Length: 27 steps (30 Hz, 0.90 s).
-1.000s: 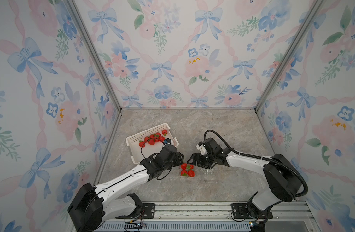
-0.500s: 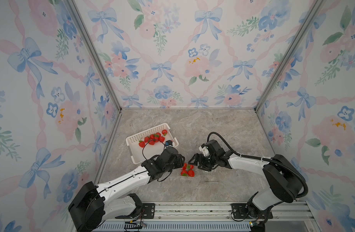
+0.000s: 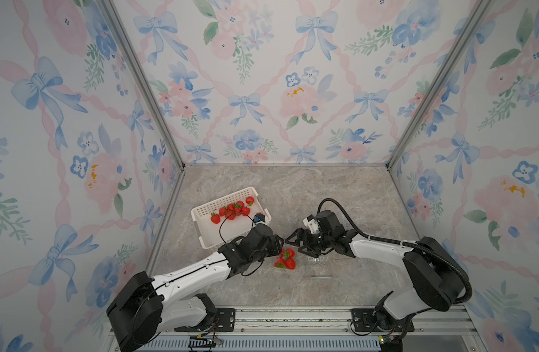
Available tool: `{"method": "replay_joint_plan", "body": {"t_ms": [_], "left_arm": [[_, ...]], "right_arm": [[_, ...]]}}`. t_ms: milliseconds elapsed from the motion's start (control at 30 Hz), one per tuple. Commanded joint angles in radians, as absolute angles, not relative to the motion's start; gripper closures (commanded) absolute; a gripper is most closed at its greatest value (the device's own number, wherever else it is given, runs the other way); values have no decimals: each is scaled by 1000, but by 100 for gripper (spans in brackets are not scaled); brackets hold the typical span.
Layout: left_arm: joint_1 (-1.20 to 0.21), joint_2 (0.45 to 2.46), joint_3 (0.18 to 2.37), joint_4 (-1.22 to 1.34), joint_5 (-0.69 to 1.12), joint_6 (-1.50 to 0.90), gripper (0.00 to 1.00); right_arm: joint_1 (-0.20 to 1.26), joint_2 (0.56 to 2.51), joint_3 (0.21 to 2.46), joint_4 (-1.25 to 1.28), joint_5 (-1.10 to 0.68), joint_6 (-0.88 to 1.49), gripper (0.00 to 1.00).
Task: Pack strawberries into containers
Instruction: Close the packing box at the center of the board.
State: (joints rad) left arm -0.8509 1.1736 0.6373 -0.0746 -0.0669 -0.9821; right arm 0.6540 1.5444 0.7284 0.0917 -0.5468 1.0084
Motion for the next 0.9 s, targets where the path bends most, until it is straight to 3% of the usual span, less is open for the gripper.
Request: {"method": "replay_joint_plan", "body": {"t_ms": [0, 867], "left_arm": [[-866, 1188, 624, -62, -51, -999, 60], [-941, 1237, 613, -30, -56, -1020, 61]], "right_arm": [[641, 1547, 708, 126, -563, 1032, 11], [589, 1523, 630, 285, -622, 1146, 5]]}}
